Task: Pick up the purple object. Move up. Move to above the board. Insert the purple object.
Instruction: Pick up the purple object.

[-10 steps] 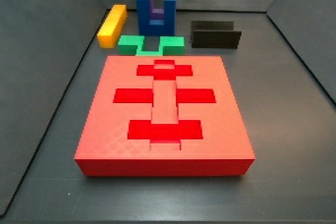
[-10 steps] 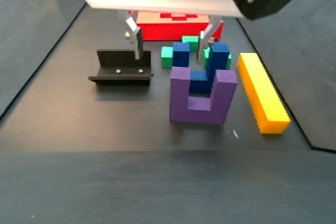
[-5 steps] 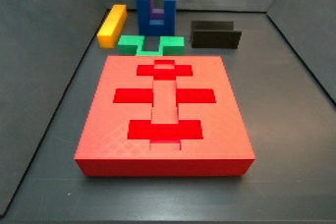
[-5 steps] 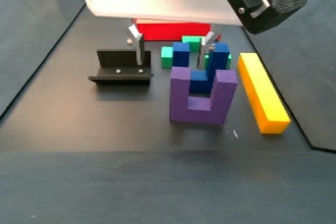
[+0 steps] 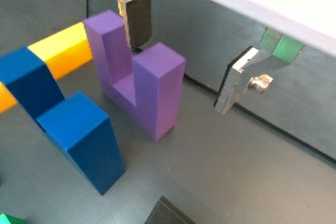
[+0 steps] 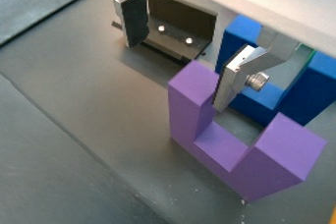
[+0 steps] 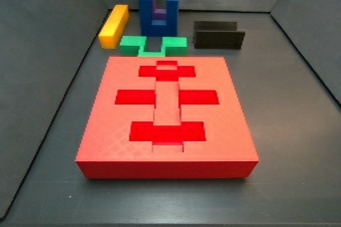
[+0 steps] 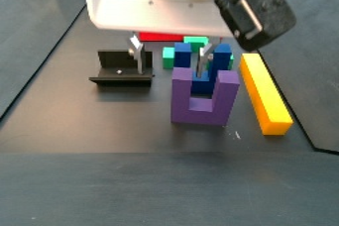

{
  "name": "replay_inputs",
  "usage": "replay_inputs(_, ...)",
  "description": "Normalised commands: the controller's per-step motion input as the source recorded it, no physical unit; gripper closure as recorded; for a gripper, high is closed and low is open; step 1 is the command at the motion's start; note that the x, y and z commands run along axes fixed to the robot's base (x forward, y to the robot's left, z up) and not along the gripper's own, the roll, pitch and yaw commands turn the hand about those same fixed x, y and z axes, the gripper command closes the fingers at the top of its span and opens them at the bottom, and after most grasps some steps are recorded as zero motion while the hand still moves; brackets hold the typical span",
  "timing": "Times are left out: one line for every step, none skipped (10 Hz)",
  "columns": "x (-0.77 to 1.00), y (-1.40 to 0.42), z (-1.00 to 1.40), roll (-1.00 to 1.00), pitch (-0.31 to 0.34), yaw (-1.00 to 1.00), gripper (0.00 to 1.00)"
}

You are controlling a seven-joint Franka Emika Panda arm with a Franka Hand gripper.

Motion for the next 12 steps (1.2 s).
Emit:
replay_inputs(0.00, 0.00, -0.30, -0.15, -0.201, 0.02, 0.00)
replay_inputs(0.00, 0.00, -0.31, -0.15, -0.197, 0.03, 0.00)
replay_inputs(0.00, 0.00, -0.30, -0.14, -0.193, 0.02, 0.00)
replay_inputs(0.00, 0.00, -0.29, -0.09, -0.161, 0.00, 0.00)
replay_inputs(0.10, 0.00, 0.00, 0.00, 0.019, -0.05, 0.00)
replay_inputs(0.00, 0.00, 0.00, 0.00, 0.000, 0.00, 0.00)
replay_inputs(0.00, 0.00, 0.00, 0.00, 0.000, 0.00, 1.00)
replay_inputs(0.00, 0.00, 0.00, 0.00, 0.000, 0.00, 1.00)
replay_inputs(0.00, 0.00, 0.00, 0.00, 0.000, 0.00, 1.00)
replay_inputs(0.00, 0.00, 0.00, 0.00, 0.000, 0.00, 1.00)
replay_inputs(0.00, 0.00, 0.00, 0.00, 0.000, 0.00, 1.00)
replay_inputs(0.00, 0.00, 0.00, 0.00, 0.000, 0.00, 1.00)
